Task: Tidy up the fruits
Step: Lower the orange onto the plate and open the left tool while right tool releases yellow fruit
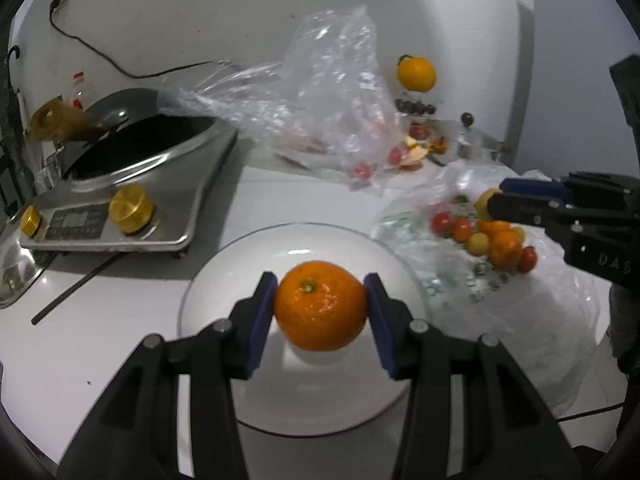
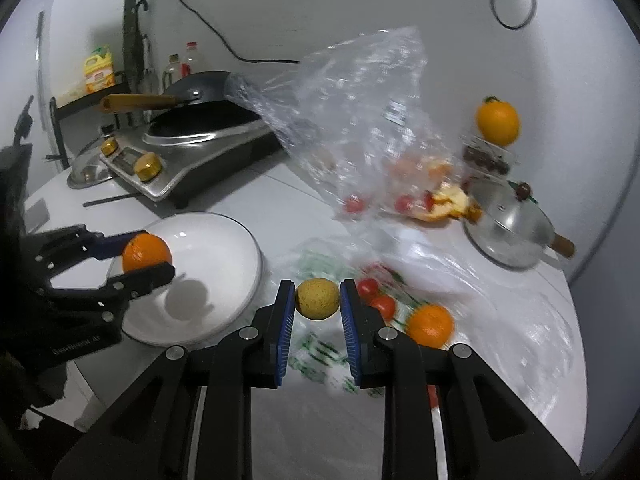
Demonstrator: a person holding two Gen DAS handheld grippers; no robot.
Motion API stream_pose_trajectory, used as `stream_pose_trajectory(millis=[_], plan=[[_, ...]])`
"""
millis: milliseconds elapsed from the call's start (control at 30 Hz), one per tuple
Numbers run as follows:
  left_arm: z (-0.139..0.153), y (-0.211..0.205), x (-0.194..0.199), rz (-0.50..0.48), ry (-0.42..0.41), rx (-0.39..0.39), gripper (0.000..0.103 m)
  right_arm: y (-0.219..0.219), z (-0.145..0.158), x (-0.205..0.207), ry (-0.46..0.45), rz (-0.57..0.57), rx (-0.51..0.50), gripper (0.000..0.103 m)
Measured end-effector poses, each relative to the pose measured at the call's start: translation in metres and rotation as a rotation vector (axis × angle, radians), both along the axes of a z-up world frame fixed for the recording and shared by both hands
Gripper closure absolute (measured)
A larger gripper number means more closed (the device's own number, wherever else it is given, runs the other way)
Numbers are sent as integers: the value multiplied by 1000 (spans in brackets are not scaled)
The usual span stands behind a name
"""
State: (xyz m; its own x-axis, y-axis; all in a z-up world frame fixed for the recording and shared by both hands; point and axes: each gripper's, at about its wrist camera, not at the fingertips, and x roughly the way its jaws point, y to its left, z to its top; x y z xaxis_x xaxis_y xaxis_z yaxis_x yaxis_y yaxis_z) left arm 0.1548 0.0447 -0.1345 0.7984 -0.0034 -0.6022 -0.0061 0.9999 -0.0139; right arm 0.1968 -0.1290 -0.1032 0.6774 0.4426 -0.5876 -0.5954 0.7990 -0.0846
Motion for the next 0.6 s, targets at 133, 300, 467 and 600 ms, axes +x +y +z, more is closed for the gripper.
stream_pose_trajectory(millis=[133,300,467,600], plan=[[-4,15,4,19,6,8,57,22,0,7,3,33,-3,78],[-6,30,12,37,13,30,57,48,1,15,8,68,-8,78],[-4,44,16,42,12,33,57,68,2,22,11,99,-4,78],[-8,48,21,35,21,16,57,81,-1,26,20,123,-8,78]])
